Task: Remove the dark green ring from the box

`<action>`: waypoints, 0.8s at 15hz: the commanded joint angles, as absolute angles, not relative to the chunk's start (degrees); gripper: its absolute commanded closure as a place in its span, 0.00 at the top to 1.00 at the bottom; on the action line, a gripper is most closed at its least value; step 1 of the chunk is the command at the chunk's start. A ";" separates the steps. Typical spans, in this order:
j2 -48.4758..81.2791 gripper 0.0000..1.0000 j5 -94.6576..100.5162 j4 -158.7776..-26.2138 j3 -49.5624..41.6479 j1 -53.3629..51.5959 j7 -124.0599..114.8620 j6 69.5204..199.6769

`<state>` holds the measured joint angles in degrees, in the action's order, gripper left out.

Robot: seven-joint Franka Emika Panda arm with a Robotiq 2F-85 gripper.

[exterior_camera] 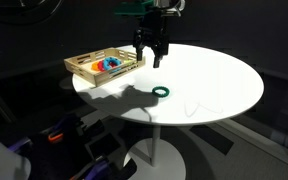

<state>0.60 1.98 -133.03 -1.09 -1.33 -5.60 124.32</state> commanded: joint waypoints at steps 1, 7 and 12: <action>-3.26 1.00 1.80 -131.42 -0.25 -1.19 -3.86 117.84; -8.31 1.00 3.56 -128.60 1.14 -1.48 -5.68 110.99; -12.52 1.00 4.25 -128.37 2.01 -1.38 -6.61 110.83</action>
<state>-9.89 2.96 -128.68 1.37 -1.57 -5.40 112.06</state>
